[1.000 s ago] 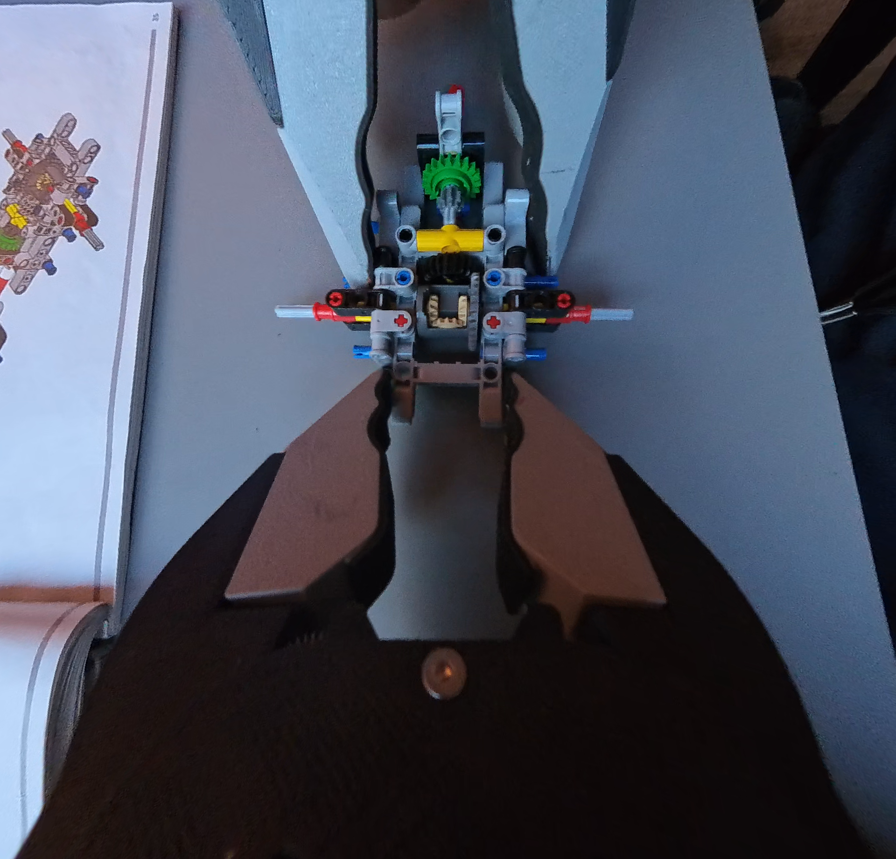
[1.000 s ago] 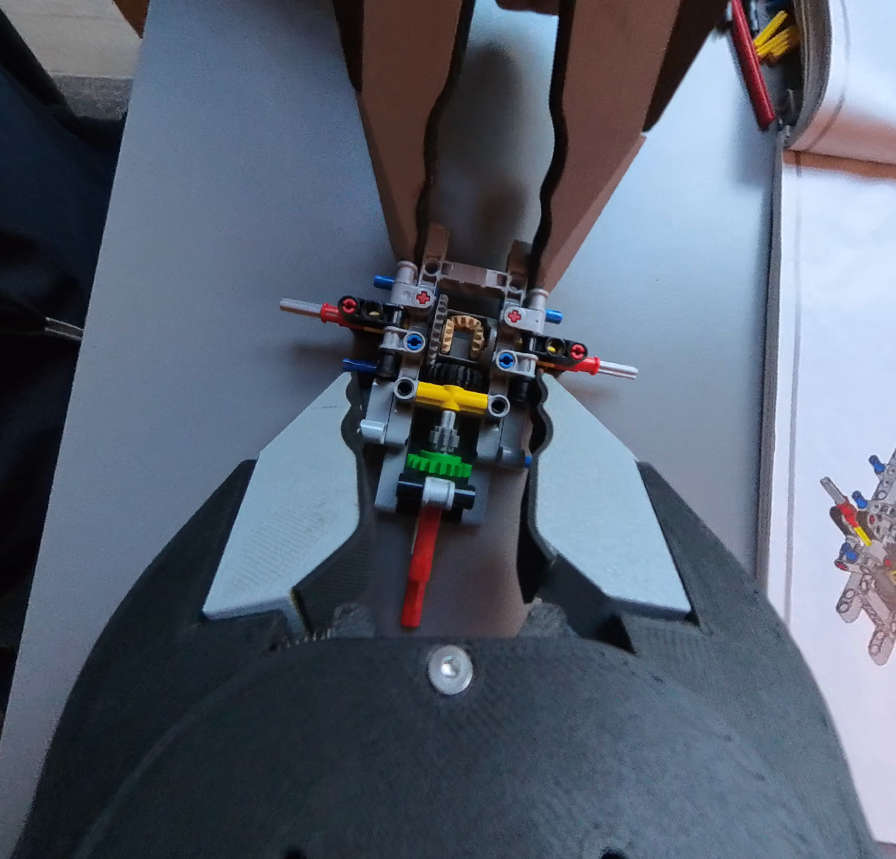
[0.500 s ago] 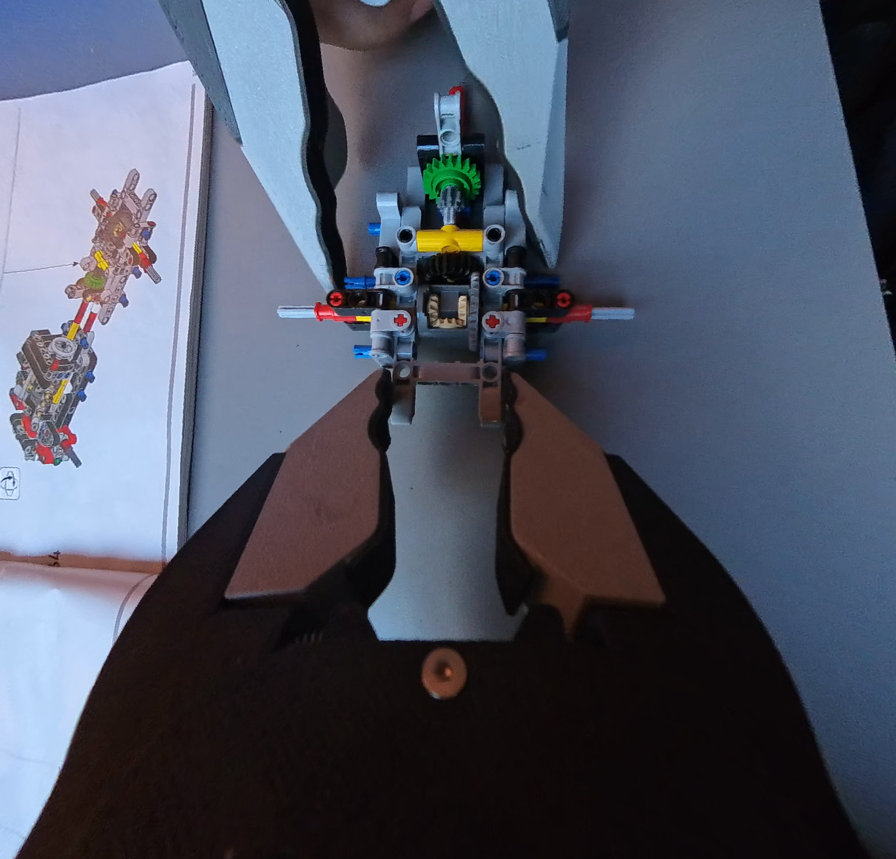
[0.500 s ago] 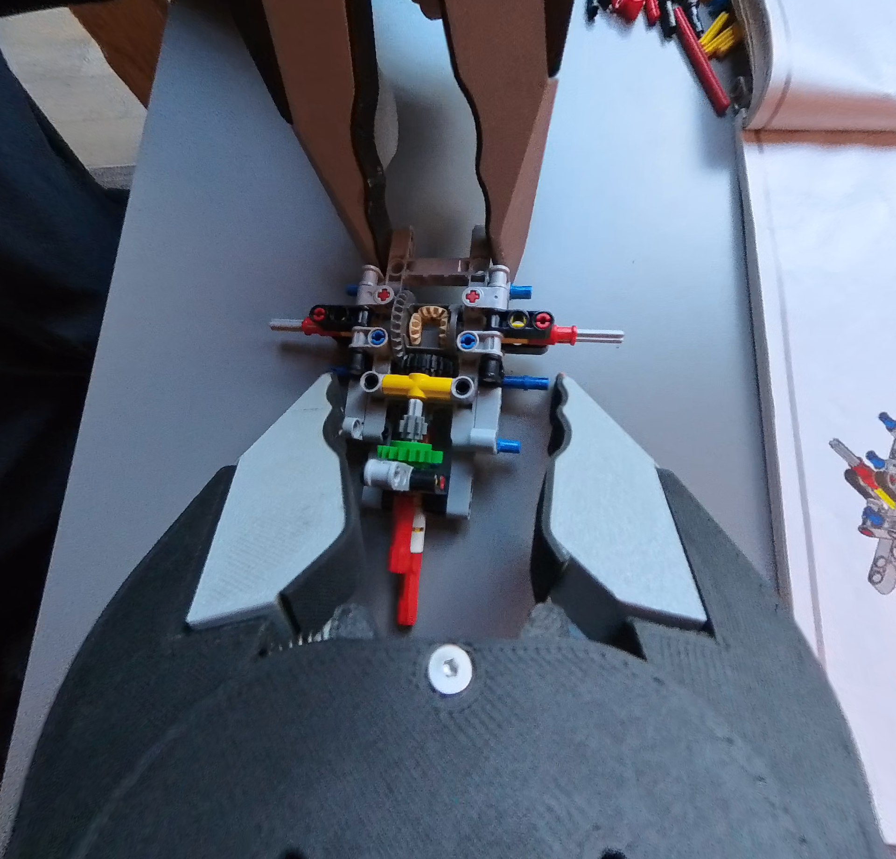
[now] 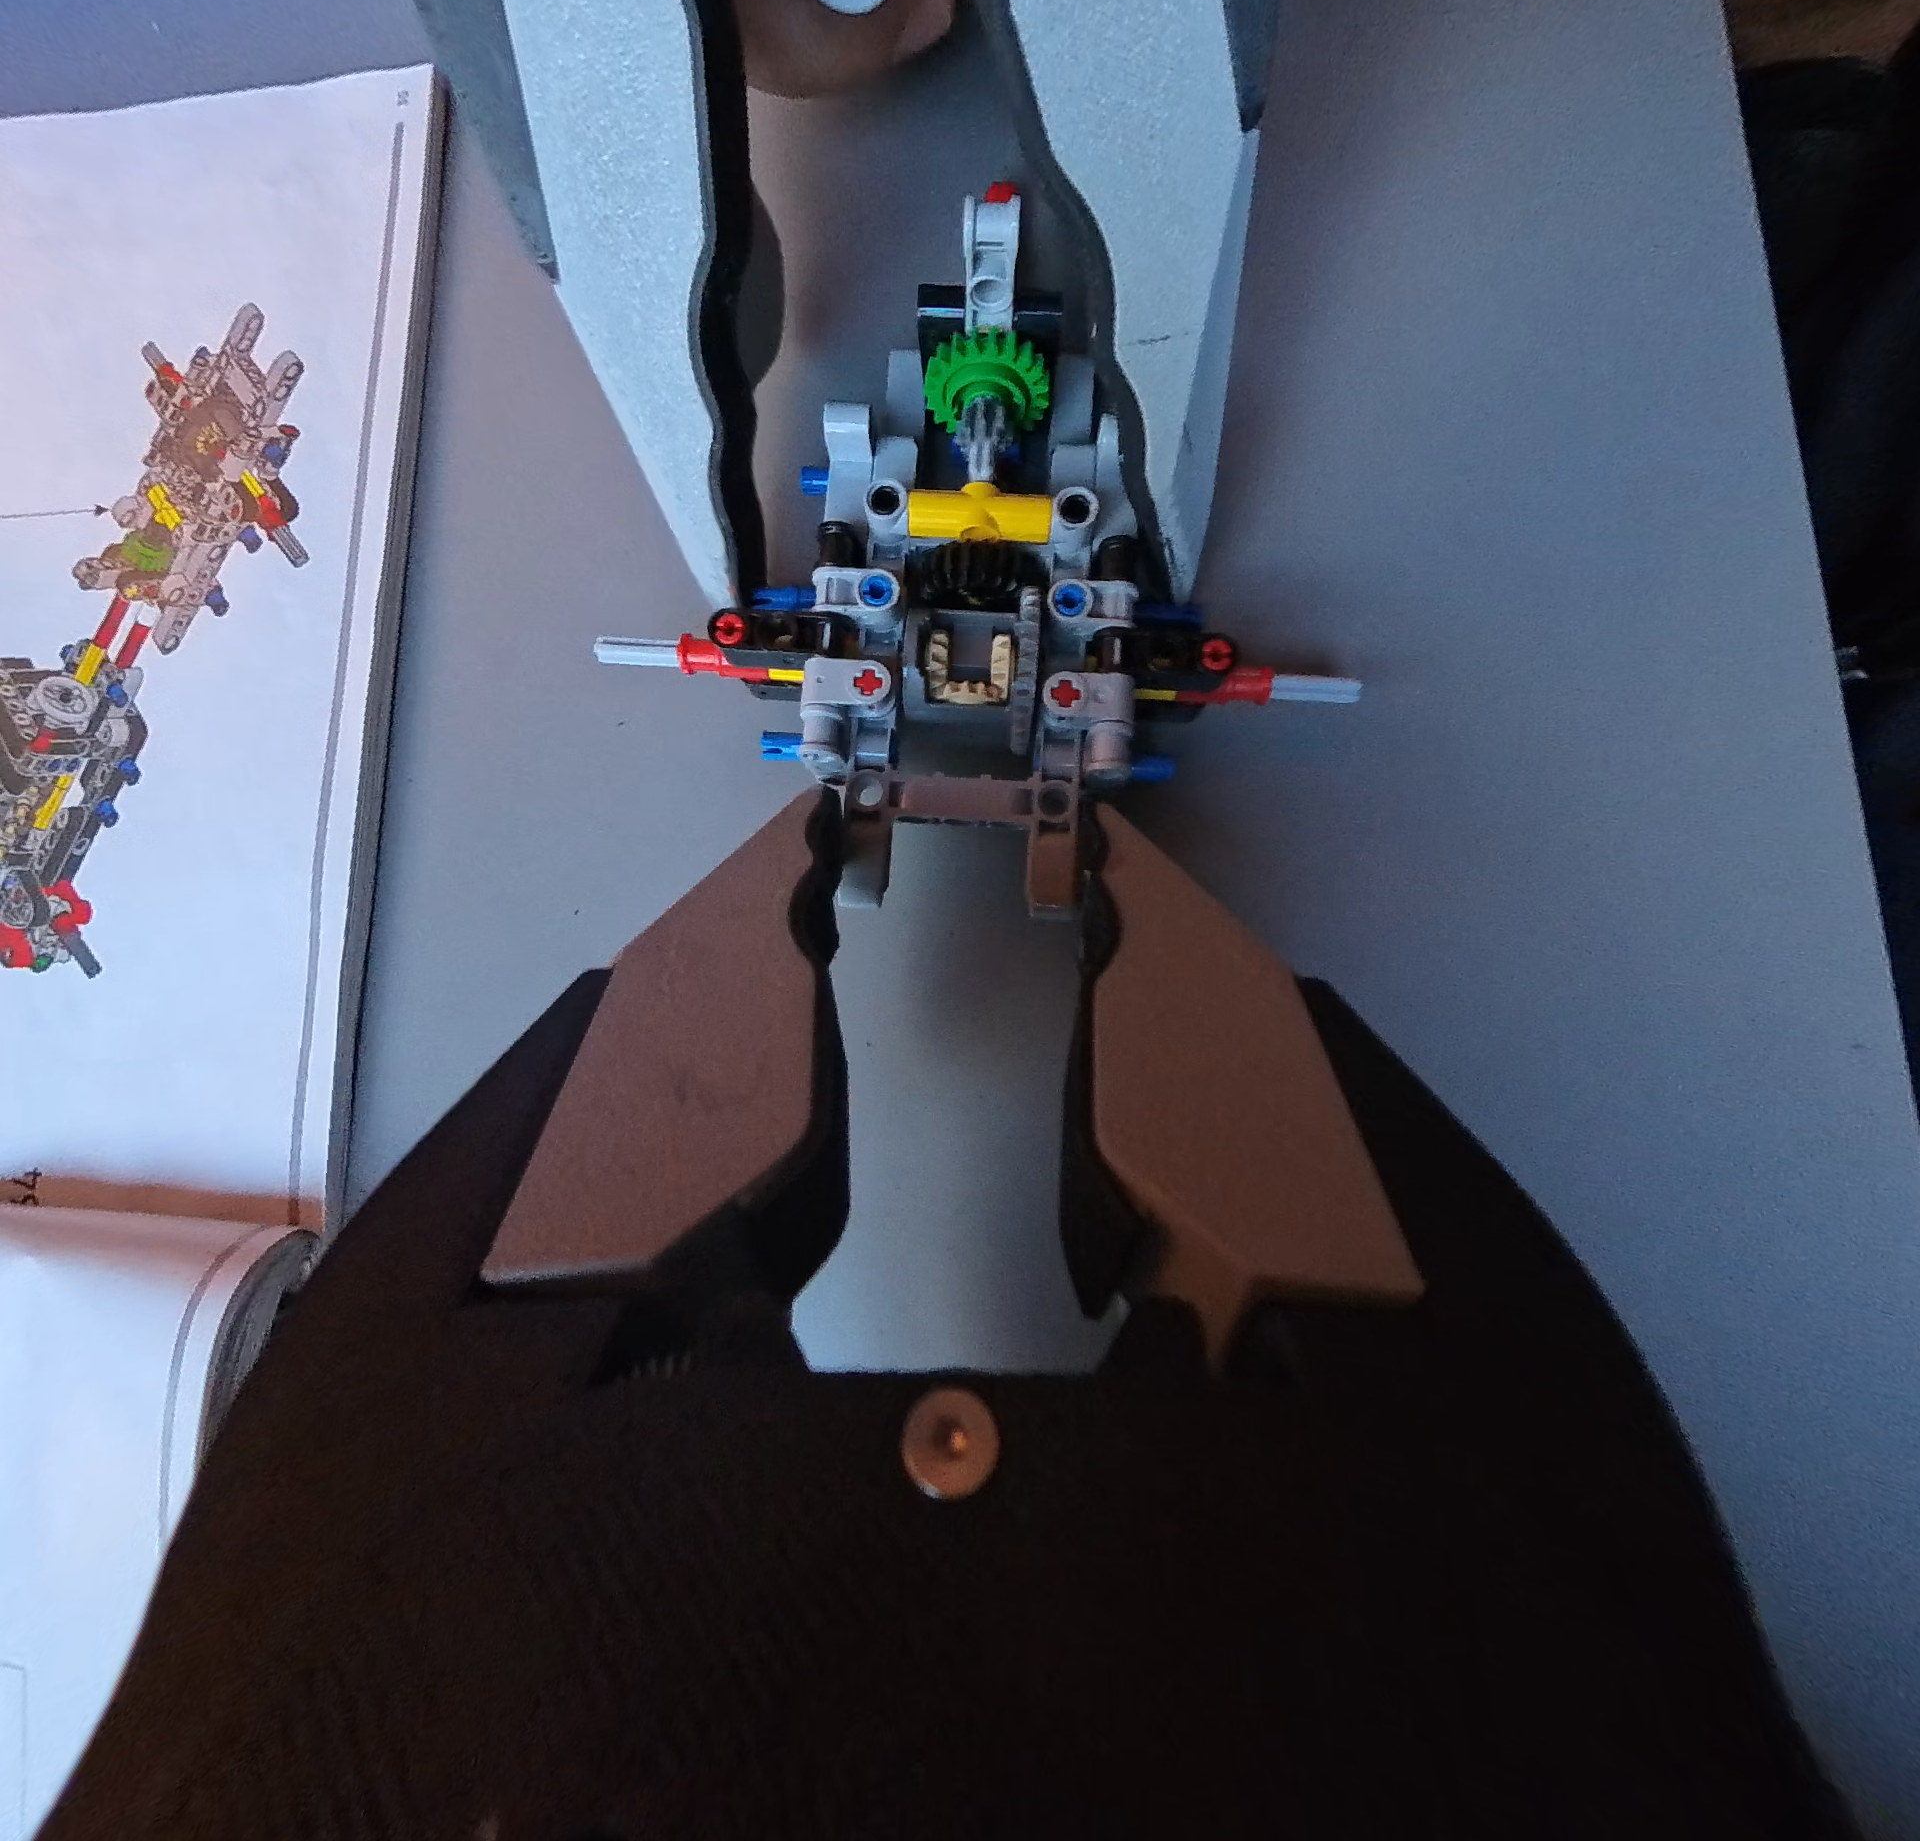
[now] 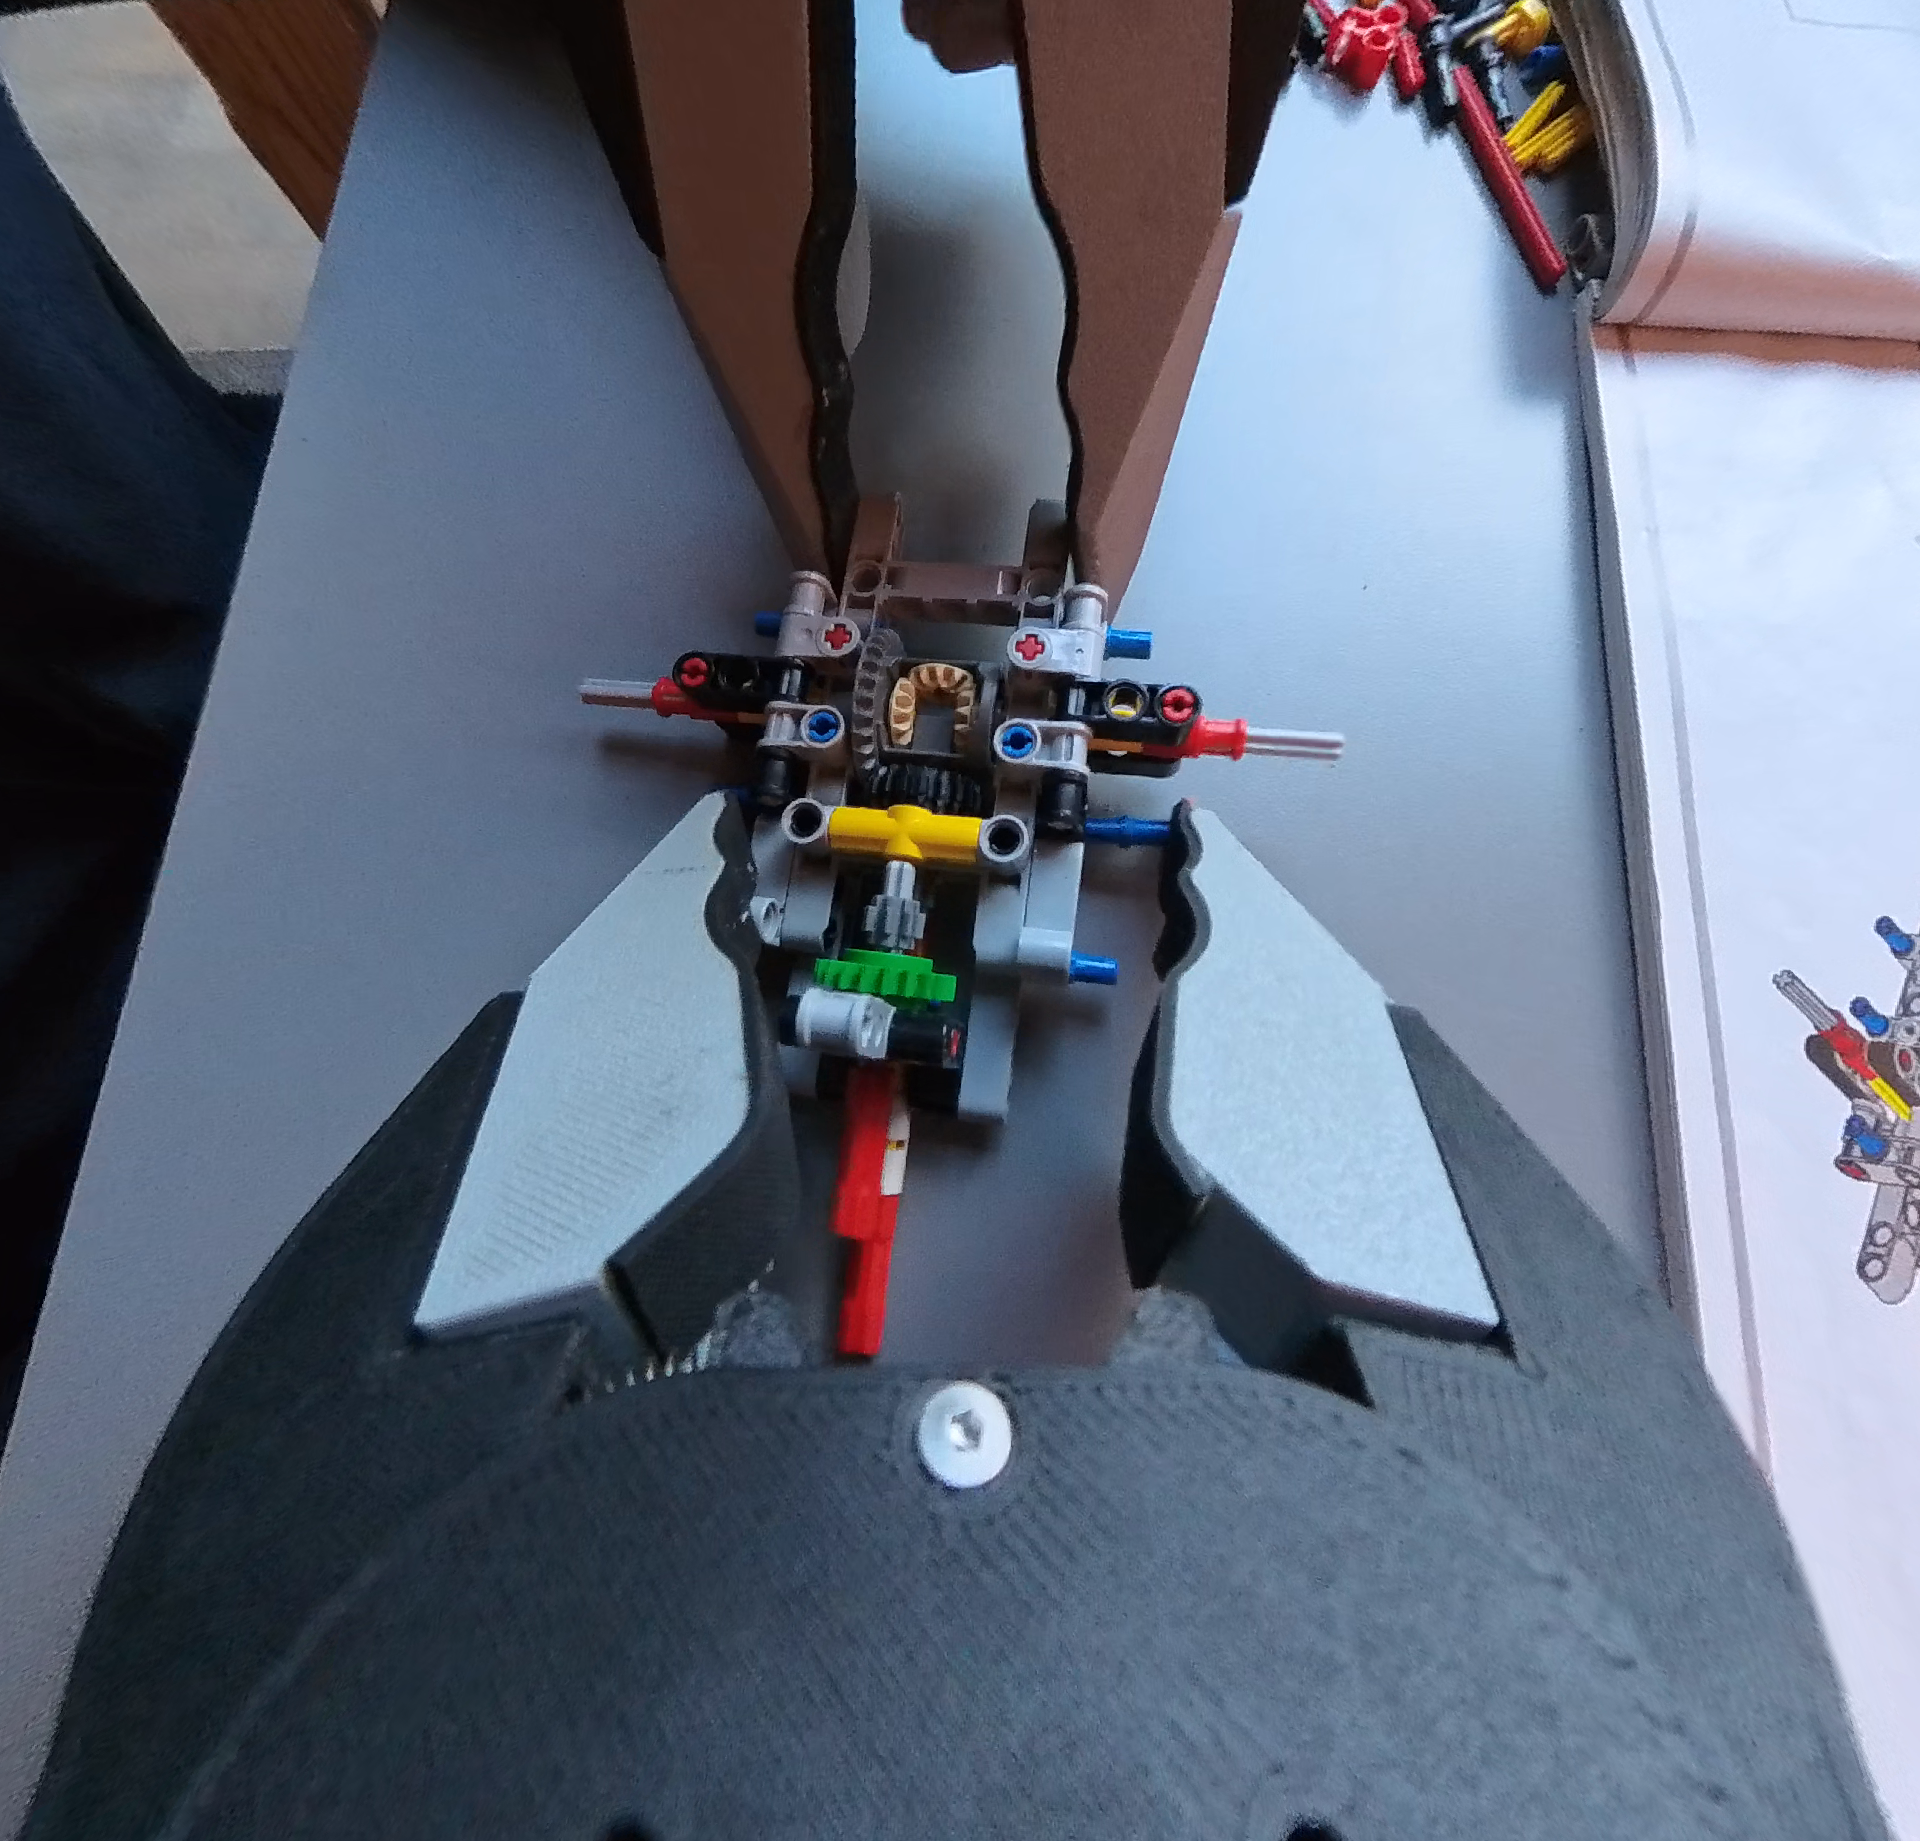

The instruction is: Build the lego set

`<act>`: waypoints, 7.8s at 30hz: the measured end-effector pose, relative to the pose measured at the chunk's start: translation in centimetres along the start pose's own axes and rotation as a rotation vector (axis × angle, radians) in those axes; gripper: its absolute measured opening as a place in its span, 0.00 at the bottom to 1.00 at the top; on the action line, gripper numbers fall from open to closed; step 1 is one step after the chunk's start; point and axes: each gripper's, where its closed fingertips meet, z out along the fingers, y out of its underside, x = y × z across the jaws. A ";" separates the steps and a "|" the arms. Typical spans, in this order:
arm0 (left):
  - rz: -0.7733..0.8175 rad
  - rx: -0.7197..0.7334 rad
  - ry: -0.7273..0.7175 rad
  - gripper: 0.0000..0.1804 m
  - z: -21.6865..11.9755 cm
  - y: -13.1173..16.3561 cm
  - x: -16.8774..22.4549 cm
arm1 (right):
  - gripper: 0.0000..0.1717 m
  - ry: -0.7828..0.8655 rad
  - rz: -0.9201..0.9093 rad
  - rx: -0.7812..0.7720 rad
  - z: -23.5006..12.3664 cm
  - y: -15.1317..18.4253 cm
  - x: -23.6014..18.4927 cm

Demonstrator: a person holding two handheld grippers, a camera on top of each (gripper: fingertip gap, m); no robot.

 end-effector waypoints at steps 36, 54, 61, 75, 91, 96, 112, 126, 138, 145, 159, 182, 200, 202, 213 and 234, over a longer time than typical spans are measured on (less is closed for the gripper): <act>-0.190 0.051 0.014 0.23 0.4 0.2 -0.3 | 0.49 0.242 0.024 -0.019 -0.6 -0.2 0.6; -0.198 0.082 0.019 0.23 0.2 0.3 -0.5 | 0.43 0.152 0.020 0.024 0.0 -0.5 0.3; -0.019 0.132 -0.066 0.23 0.1 -0.2 -1.0 | 0.47 0.238 -0.060 0.049 -1.1 -1.0 0.4; 0.298 0.083 -0.283 0.23 -0.9 -0.8 -1.4 | 0.47 0.238 -0.169 0.060 -2.4 -1.3 0.4; 0.437 0.109 -0.381 0.23 -2.1 -1.0 -2.2 | 0.26 -0.332 0.465 0.424 -6.9 -2.8 0.6; 0.428 0.100 -0.410 0.23 -2.2 -0.6 -3.3 | 0.08 -0.382 0.528 0.437 -6.6 -3.5 -0.2; -0.275 0.180 -0.069 0.42 -6.7 -2.5 3.7 | 0.19 -0.006 0.434 0.284 -8.0 0.9 -1.8; -0.159 -0.068 -0.109 0.22 -4.9 0.9 -1.8 | 0.06 0.359 0.104 -0.003 -3.2 2.4 -1.6; 0.012 -0.112 0.144 0.18 -0.3 1.0 -2.3 | 0.03 0.321 0.076 -0.001 -2.6 2.0 -1.1; 0.045 -0.041 0.164 0.12 -0.1 1.1 -2.2 | 0.00 0.302 0.082 -0.015 -2.2 2.0 -0.6; 0.030 0.038 0.163 0.11 -0.1 1.0 -1.5 | 0.00 0.260 0.029 -0.018 -1.5 1.3 -1.1; -0.515 0.163 0.079 0.25 -3.0 -0.9 2.0 | 0.14 0.479 0.225 0.179 -6.6 0.7 -2.5; -0.287 -0.082 0.006 0.04 -2.5 2.0 -0.8 | 0.13 0.638 0.168 0.042 -8.3 3.6 -6.0; -0.269 -0.067 0.057 0.05 -0.6 0.1 1.0 | 0.13 0.630 0.179 0.041 -8.3 3.9 -6.0; -0.099 -0.063 -0.104 0.28 -1.2 -3.7 -2.0 | 0.01 0.584 0.334 0.011 -7.8 6.0 -5.9; 0.212 -0.168 0.178 0.45 1.8 -4.6 1.2 | 0.00 0.480 0.263 -0.015 -7.8 6.8 -5.3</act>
